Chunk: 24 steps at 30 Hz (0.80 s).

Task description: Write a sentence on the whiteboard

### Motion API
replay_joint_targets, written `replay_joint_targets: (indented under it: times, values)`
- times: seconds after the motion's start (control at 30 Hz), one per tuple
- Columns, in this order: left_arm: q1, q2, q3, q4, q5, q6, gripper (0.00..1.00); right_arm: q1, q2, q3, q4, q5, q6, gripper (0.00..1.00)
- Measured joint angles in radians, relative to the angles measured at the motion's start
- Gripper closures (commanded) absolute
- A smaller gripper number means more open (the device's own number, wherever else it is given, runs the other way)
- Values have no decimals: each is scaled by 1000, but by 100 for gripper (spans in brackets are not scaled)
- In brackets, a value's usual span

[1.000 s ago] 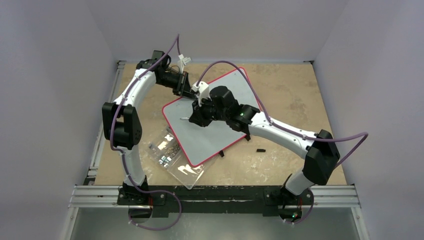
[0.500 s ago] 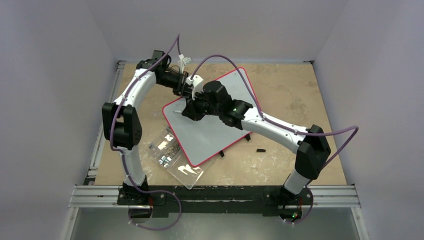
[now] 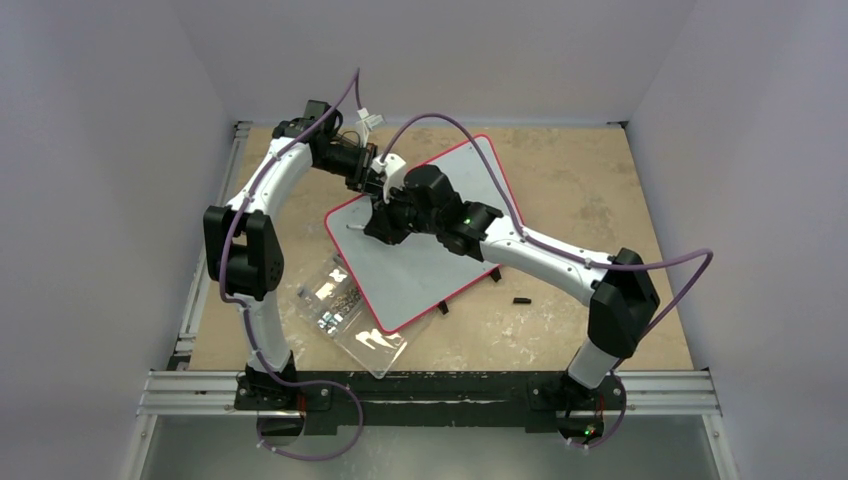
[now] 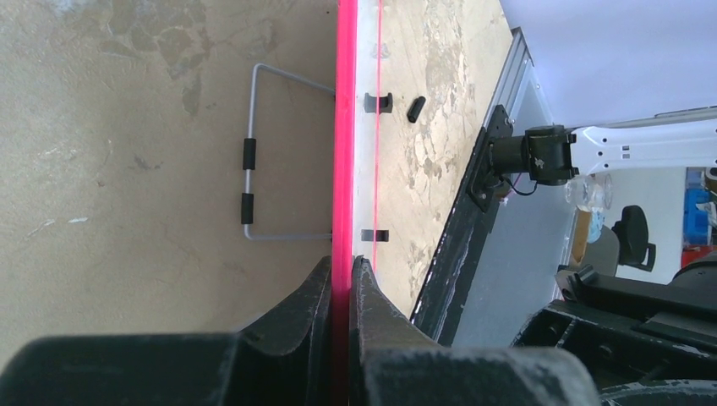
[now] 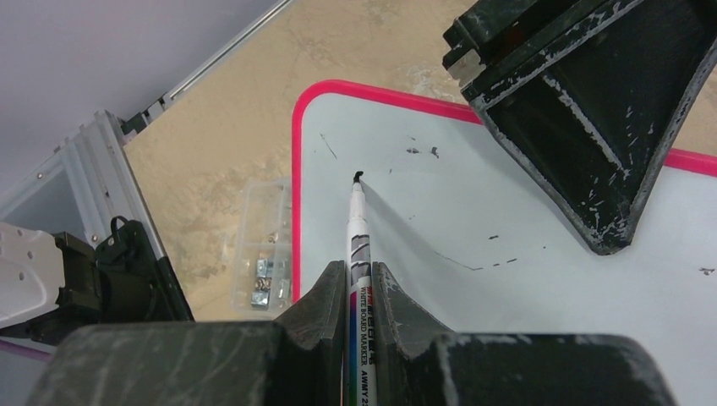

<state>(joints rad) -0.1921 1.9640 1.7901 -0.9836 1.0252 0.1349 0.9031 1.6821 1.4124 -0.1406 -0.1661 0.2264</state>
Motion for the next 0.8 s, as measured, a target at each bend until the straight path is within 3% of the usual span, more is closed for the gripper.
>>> replay_joint_targets:
  times: [0.4,0.8]
  values:
    - [0,-1,0,-2,0,7,100,8,-83,-159,13,-9,33,100]
    - [-3,-6,0,-8,-3,7,100,12,-87,-122,-31,-13,36,100]
